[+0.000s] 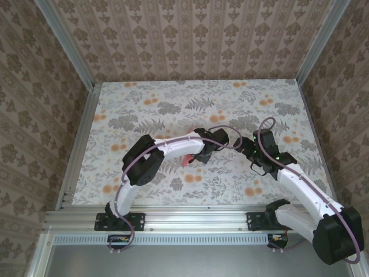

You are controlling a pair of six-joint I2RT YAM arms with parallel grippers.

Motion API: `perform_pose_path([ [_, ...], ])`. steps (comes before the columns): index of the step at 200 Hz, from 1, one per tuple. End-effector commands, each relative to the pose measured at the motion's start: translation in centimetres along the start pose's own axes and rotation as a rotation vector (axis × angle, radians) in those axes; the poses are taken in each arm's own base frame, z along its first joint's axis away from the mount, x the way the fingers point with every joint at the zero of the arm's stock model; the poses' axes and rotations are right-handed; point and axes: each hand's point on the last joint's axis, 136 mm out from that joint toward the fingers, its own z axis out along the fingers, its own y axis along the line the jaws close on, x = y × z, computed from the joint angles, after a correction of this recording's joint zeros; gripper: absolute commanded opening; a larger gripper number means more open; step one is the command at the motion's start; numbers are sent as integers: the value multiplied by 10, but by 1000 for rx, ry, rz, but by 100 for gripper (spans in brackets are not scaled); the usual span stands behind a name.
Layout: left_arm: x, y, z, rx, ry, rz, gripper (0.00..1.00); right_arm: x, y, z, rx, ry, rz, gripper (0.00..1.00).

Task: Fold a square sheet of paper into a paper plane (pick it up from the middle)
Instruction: Turn over the paper at the center of the table, then rotate the paper at the center of the table.

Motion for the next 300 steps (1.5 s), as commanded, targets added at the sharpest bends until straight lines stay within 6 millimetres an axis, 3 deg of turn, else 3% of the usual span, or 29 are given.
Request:
perform_pose_path([
  [1,-9,-22,-15,143,-11,-27,30,3,-12,-1,41,5,26,82],
  [56,-25,-37,-113,525,-125,-116,48,11,7,0,-61,67,5,82],
  [79,-25,-20,-141,667,-163,-212,51,20,20,3,-142,122,4,83],
  [99,-21,5,-149,725,-194,-298,56,35,38,7,-253,194,20,86],
  [112,-16,29,-144,733,-212,-374,60,49,52,10,-320,241,26,90],
  [140,6,79,-113,679,-191,-558,64,81,72,21,-357,312,8,94],
  [166,28,103,-84,673,-155,-683,65,112,90,36,-368,373,12,94],
  [196,48,117,-62,668,-127,-777,65,150,113,57,-390,441,57,87],
  [228,59,127,-52,654,-116,-822,66,176,137,75,-461,486,144,69],
  [266,64,131,-47,647,-109,-839,67,183,133,90,-473,465,237,49],
  [300,64,131,-46,648,-110,-839,67,178,126,85,-450,432,226,43],
])
